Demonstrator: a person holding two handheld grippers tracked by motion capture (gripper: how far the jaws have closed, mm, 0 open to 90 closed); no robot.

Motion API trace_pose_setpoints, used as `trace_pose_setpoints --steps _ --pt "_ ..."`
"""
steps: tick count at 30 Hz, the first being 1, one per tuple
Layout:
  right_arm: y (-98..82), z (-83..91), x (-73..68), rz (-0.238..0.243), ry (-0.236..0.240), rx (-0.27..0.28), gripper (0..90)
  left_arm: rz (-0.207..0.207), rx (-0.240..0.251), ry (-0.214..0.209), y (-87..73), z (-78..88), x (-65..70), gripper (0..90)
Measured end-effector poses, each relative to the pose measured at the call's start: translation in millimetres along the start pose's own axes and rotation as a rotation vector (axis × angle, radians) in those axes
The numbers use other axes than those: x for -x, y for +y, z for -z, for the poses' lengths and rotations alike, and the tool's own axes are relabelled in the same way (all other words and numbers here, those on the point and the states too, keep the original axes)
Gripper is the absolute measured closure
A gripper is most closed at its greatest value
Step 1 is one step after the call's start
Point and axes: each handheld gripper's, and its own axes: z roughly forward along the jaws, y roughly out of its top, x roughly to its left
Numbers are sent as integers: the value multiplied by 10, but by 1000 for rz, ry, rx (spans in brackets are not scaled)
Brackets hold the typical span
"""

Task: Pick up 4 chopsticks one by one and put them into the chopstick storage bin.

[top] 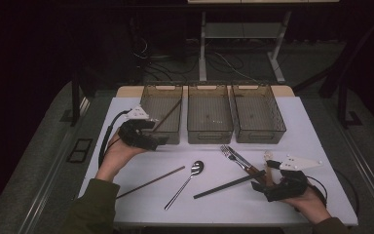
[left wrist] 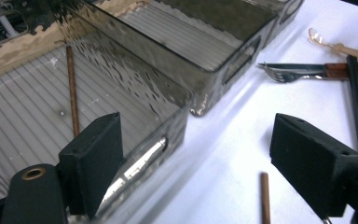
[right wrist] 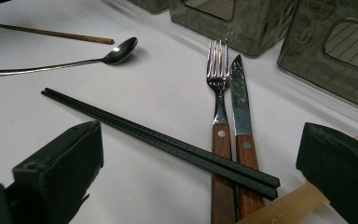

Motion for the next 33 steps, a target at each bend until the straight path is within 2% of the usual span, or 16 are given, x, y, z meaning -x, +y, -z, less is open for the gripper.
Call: trace_pose_setpoints --steps 9,19,23,26,33 --pt "0 3 -1 -1 -4 2 8 -26 14 -21 -207 92 202 144" --pt "-1 6 -2 -4 -8 3 8 -68 23 -18 -476 183 364 147" --pt "-1 6 -4 -3 -9 3 8 -62 5 -17 -612 181 411 150" --pt "-1 7 -7 -4 -8 2 8 -51 1 -34 -694 187 428 164" --pt "0 11 -12 2 -10 2 8 -30 9 -37 -798 187 433 218"
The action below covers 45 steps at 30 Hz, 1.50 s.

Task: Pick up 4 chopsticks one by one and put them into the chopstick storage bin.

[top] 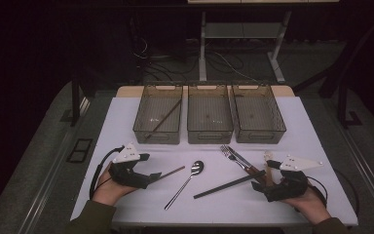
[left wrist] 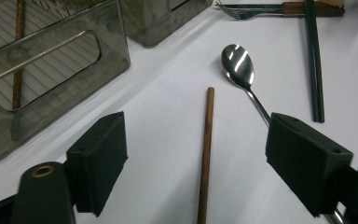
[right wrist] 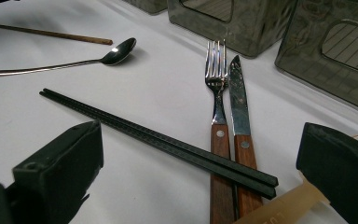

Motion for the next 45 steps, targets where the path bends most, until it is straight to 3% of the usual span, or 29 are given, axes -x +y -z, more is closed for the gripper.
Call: trace_pose_setpoints --steps 7,12,18,29,45 --pt "-2 -1 -3 4 -4 -3 8 4 -23 -25 -66 -35 -45 356" --pt "-3 -3 -2 3 -5 -4 8 -4 -53 -63 -90 -50 -50 518" --pt "-4 -1 -2 3 -5 -4 8 -28 -125 -74 -116 -103 -31 648" --pt "-4 -2 0 3 -5 -5 8 -65 -244 -62 -158 -191 -17 752" --pt "-3 -3 -1 4 -6 -4 8 -77 -275 -71 -185 -214 -31 823"
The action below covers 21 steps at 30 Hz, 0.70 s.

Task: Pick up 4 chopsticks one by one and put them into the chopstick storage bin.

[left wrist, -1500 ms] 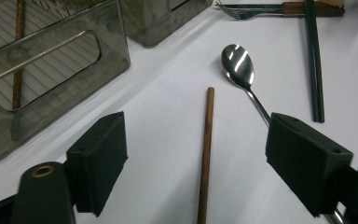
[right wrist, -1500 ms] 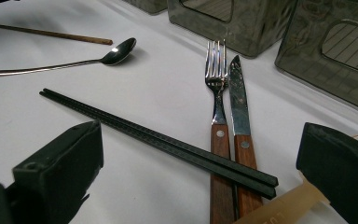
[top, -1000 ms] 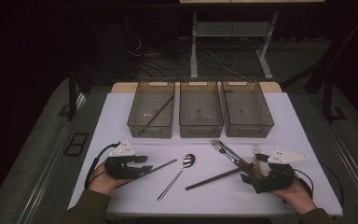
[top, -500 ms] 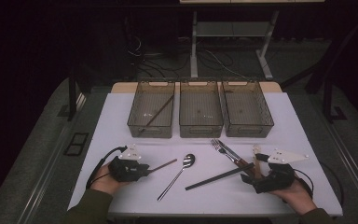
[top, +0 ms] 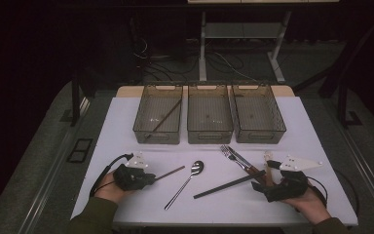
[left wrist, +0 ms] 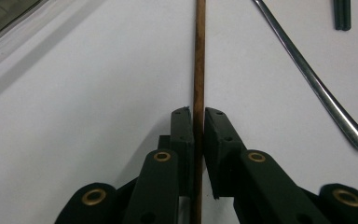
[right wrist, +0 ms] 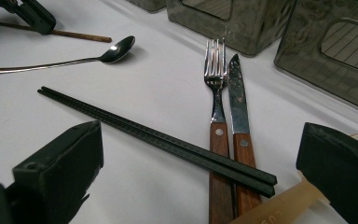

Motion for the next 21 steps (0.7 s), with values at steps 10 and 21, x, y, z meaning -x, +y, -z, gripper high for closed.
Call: trace_pose_setpoints --steps 10,21 --pt "2 -4 -9 4 1 0 8 62 14 -42 -20 -8 -60 851" --pt "2 -2 -7 5 0 0 8 99 5 -47 -3 4 -75 853"
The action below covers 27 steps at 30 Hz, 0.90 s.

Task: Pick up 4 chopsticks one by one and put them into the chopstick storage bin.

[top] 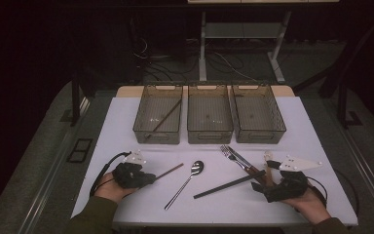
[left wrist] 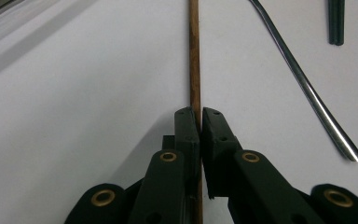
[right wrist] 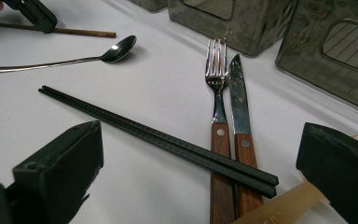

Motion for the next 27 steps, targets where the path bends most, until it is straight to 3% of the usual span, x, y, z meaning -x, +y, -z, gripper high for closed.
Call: trace_pose_setpoints --steps 4,27 --pt "1 0 -4 -2 1 0 8 33 2 -4 8 16 -16 856" --pt "-2 -18 10 -3 -1 -6 8 40 38 21 97 88 81 855"
